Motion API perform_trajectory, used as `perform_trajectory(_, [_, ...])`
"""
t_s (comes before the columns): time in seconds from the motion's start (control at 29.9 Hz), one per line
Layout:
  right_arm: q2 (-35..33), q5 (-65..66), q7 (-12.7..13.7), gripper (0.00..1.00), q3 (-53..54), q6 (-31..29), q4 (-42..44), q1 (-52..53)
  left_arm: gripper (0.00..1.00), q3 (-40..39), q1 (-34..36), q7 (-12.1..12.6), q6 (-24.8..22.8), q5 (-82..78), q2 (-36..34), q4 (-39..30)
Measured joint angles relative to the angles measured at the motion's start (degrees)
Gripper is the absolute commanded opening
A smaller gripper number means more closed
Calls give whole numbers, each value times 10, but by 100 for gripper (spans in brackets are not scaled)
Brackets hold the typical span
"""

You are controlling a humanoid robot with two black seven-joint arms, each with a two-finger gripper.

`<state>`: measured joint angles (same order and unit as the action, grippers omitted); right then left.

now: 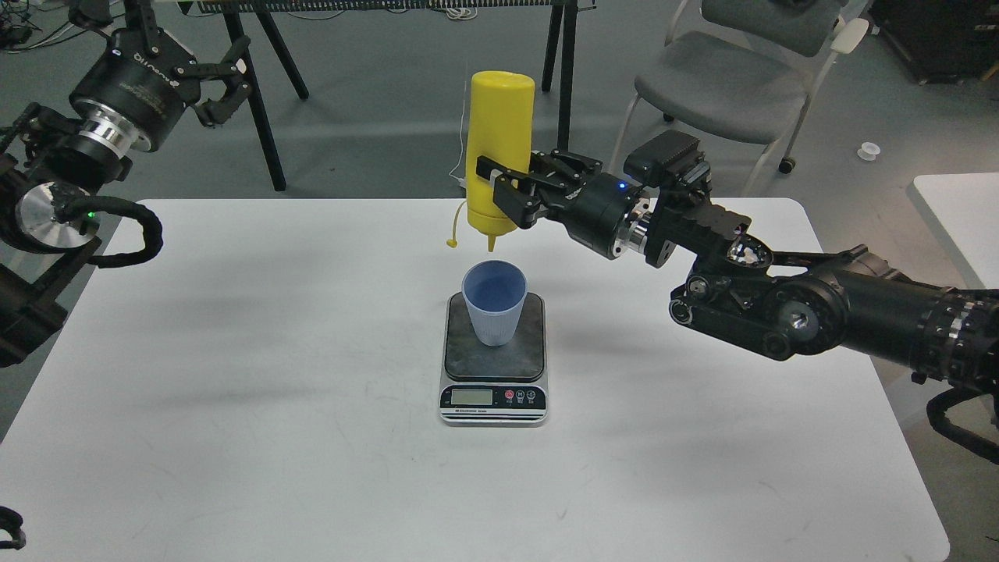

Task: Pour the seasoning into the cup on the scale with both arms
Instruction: 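Raise the bottle upright and lower it back to its spot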

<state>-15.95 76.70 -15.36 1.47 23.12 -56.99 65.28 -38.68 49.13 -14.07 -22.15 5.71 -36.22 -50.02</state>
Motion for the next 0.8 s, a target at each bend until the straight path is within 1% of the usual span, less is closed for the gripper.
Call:
perform_trajectory(0.1, [-30,-55,0,38,41,-7,-26,-20,99,0,0,0,0,0,-1,-1])
perform_trajectory(0.2, [-75,-166,1,38,78,-21,-74,-38,99,0,0,0,0,0,1,-1])
perform_trajectory(0.4, [-174,-354,-1,38,114,-39,-167,-56,99,0,3,2,0,0,1,-1])
perform_trajectory(0.53, [-219,-492,-4,38,166,-82,-213,-100,99,-1,3,3,-1,0,0,-1])
perform_trajectory(0.63, [-232,-569,-6,38,229,-116,-231,-153,99,0,3,3,-1,0,2,-1])
perform_trajectory(0.8, [-232,-662,-3,38,334,-179,-234,-255,99,0,3,3,0,-1,7,-1])
